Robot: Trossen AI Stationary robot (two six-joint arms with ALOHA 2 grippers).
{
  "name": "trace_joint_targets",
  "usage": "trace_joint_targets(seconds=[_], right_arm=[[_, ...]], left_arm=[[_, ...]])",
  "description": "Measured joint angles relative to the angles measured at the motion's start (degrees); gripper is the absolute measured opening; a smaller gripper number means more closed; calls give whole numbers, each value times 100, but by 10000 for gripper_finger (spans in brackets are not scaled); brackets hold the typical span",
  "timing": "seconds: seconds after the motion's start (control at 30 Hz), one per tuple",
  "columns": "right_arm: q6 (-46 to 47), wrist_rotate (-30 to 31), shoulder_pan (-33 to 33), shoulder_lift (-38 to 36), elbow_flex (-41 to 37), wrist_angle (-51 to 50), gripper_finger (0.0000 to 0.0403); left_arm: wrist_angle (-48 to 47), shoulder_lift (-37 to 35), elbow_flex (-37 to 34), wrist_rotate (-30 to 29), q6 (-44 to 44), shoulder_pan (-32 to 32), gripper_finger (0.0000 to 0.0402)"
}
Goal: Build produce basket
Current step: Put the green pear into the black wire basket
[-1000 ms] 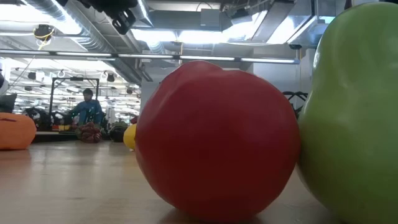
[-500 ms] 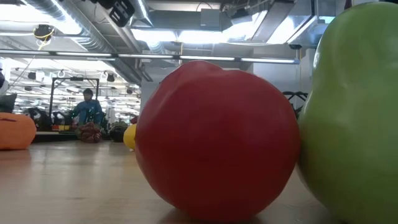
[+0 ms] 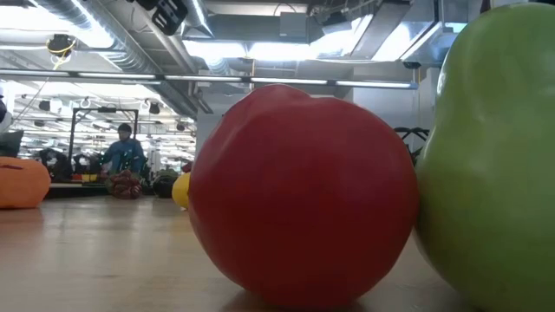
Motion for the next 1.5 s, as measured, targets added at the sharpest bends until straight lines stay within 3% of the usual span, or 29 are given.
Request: trace_joint_targets(seconds=[0.27, 0.4, 0.57, 0.73, 1.0, 1.5], right_arm=[[-1083, 1554, 59, -11, 720, -545, 228], [-2135, 1875, 236, 83, 724, -498, 228], [-2977, 1936, 341, 368, 724, -495, 228], [-3145, 2126, 345, 722, 724, -503, 228], [-3733, 1437, 350, 1152, 717, -502, 228], [-4171, 1491, 472, 1472, 717, -257, 228]], left_arm=[[-3, 0, 0, 13, 247, 0, 0], [0, 0, 0, 15, 277, 0, 0], [1, 0, 0, 16, 371, 0, 0], [-1, 0, 0, 16, 446, 0, 0], [-2, 0, 0, 15, 551, 0, 0], [-2, 2, 0, 17, 746, 0, 0]])
